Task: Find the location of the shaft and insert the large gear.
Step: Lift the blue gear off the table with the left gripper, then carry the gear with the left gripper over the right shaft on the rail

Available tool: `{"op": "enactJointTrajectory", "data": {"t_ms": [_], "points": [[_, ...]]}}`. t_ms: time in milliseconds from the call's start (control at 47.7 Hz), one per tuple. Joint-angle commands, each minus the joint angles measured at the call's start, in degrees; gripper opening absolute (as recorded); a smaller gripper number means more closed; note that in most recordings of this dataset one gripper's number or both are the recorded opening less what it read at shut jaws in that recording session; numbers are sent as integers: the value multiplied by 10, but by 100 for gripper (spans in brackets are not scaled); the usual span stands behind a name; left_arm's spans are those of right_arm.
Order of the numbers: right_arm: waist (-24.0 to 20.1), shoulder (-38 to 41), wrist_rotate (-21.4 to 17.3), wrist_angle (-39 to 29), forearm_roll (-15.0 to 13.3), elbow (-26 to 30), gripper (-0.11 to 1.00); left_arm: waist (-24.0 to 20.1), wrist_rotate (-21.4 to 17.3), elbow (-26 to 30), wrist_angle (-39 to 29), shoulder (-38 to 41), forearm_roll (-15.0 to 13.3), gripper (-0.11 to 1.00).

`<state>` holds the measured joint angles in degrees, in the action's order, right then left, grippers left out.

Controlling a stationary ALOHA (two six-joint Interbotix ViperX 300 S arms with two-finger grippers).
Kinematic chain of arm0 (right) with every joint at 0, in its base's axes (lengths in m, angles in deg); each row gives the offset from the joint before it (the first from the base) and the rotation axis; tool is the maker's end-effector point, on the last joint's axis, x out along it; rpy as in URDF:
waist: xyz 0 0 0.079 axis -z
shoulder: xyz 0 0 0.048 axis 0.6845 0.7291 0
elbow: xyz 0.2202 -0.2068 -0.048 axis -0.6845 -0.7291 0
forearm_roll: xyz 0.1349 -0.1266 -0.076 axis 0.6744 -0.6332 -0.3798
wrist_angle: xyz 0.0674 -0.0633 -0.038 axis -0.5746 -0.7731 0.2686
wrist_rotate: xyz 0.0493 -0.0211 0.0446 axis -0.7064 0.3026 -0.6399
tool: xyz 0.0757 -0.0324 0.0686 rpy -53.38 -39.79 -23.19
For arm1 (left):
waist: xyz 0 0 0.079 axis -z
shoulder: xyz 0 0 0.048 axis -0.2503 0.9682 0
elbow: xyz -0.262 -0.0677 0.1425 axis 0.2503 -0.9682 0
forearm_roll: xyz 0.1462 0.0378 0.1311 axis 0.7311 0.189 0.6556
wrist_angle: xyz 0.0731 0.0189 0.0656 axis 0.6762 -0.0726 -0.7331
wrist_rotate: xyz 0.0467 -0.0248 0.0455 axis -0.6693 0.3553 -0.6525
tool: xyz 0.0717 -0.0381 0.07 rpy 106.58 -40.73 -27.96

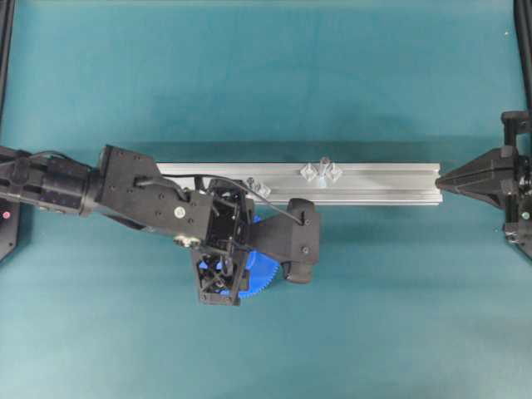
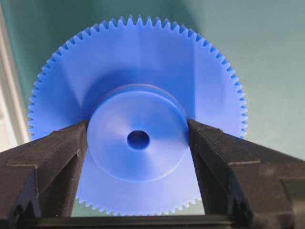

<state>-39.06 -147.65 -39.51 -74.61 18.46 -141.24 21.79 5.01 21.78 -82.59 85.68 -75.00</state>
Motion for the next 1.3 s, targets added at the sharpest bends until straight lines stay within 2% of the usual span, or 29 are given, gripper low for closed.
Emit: {"op": "enactJointTrajectory", "data": {"t_ms": [0, 419, 922, 1279], "points": [[1, 4, -6, 4, 1, 7, -3, -11, -4, 29, -11, -31, 2, 70], [2, 3, -6, 5, 1, 6, -3, -41, -14, 83, -69, -35, 2, 70], [2, 3, -5, 16, -1, 5, -3, -72, -47, 157, -115, -12, 2, 70], [2, 3, -5, 16, -1, 5, -3, -95, -115, 234, -149, 34, 2, 70]]}}
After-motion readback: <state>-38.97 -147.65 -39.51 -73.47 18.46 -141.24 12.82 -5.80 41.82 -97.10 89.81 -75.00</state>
